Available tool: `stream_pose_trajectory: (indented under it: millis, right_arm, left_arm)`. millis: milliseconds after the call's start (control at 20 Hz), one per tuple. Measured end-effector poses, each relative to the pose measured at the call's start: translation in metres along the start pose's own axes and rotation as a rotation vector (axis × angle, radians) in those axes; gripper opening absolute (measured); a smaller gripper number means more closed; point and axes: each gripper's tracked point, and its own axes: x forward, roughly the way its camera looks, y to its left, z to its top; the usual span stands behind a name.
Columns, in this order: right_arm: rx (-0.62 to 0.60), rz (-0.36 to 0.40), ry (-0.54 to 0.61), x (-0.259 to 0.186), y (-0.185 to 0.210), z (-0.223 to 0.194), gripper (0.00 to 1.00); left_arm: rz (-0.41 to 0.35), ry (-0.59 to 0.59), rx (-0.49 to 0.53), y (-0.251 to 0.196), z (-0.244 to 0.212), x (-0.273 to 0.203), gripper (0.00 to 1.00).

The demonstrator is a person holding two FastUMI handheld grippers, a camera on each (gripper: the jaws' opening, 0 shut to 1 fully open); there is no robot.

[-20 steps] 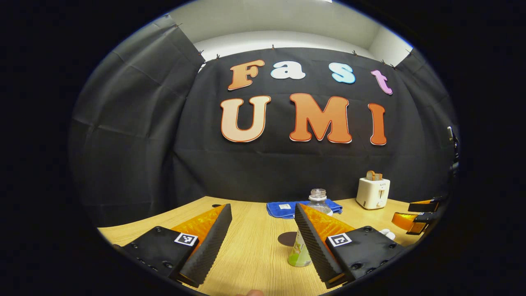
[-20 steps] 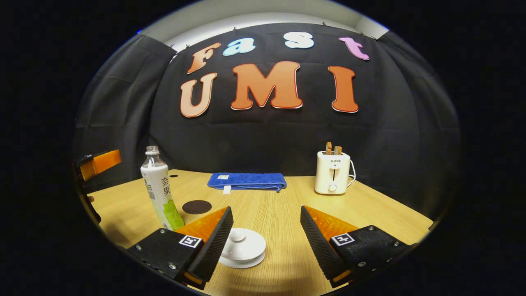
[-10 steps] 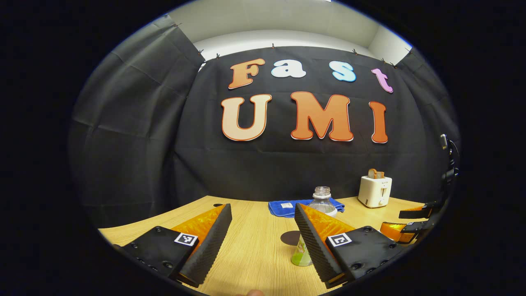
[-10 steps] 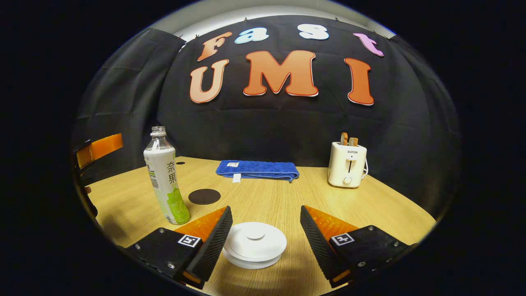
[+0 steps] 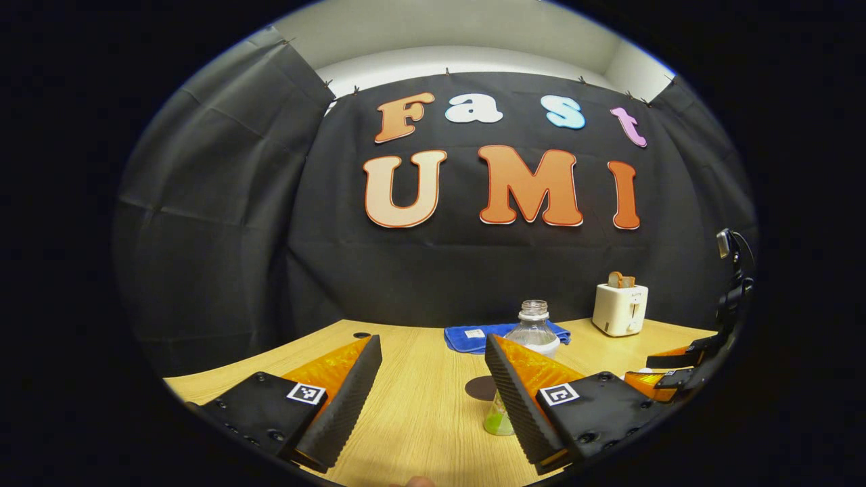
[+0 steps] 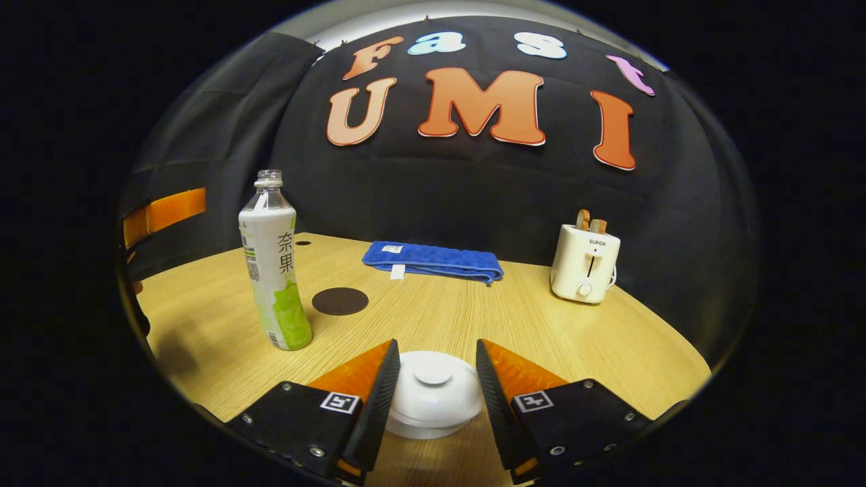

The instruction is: Open the teacup lid with one hand, grasp the water bottle and pour water into the teacup with the other hand; after pouring, place the water bottle on the coaster and then close the teacup lid.

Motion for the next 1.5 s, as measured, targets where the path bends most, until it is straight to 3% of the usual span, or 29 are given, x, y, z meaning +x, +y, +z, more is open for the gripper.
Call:
stream_pose_trajectory:
  millis: [300,500,550,750,900,1150,1500]
  right_arm:
    - [0.01,0.005,0.001,0.004,0.003,0.001,0.49]
    - [0.014,0.001,-0.002,0.005,0.003,0.002,0.25]
    - [0.025,-0.003,-0.004,0.005,0.001,0.003,0.27]
    - [0.06,-0.01,-0.008,0.006,-0.001,0.003,0.16]
    - [0.101,-0.023,-0.067,-0.001,-0.012,0.026,0.16]
    - [0.078,-0.101,-0.116,-0.022,-0.052,0.042,0.15]
    - [0.126,-0.225,-0.076,-0.043,-0.113,0.016,0.15]
  left_arm:
    - [0.012,0.005,-0.012,0.007,-0.003,0.001,0.99]
    - [0.016,0.009,-0.02,0.01,-0.005,0.0,0.99]
    - [0.016,0.009,-0.021,0.011,-0.005,0.001,0.99]
    - [0.006,0.014,-0.019,0.008,-0.007,-0.001,0.99]
    - [-0.001,0.01,-0.029,0.006,-0.005,0.0,0.99]
    - [-0.01,0.003,-0.027,0.003,-0.003,-0.003,0.99]
    - [-0.056,-0.001,-0.008,-0.016,0.001,-0.009,0.99]
